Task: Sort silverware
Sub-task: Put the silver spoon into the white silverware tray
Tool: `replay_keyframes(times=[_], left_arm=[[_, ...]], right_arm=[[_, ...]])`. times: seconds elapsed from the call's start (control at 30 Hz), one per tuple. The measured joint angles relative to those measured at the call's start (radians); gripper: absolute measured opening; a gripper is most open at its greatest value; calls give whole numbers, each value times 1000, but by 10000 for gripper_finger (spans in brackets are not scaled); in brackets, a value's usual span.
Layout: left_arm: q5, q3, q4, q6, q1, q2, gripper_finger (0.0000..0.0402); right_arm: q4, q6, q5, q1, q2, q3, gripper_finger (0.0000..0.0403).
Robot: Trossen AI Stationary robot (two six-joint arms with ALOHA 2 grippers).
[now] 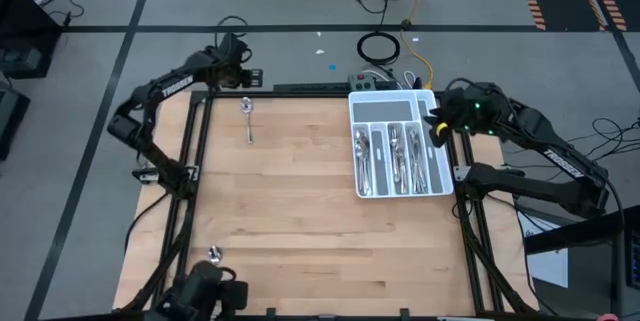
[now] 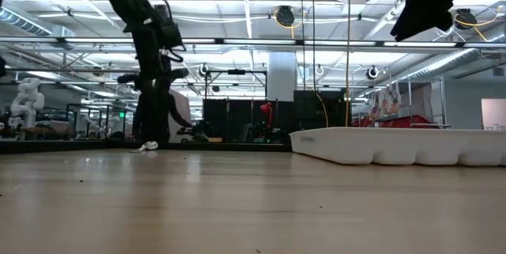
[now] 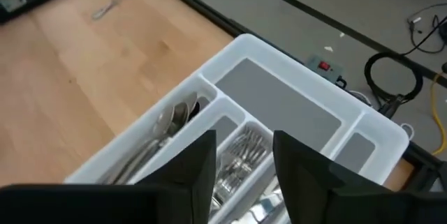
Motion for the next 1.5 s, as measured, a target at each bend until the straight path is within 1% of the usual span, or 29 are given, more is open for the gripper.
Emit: replay_keyframes(times=[0.13,0.27,0.43,0.57,0.8,0.93,1.13,1.4,1.5], left_arm=[[52,-3,7,32,32,69,180],[57,-3,-9,39,51,153,197],[67,-3,-22,103,54,220,199],[82,-3,19,133,53,262,199],[186,2,30,160,76,350,195],[186,2,29,158,73,368,165],[185,0,34,155,61,366,94],[179,-1,30,131,51,359,14],[178,-2,33,127,40,348,6]], right_arm=[[33,38,0,0,6,0,137],[70,38,5,0,11,0,135],[106,35,6,0,13,0,135],[107,27,6,0,13,0,135],[107,27,2,0,13,0,135],[104,26,2,0,13,0,135],[83,4,2,0,13,0,135],[49,4,4,0,13,0,135],[49,4,6,0,13,0,135]])
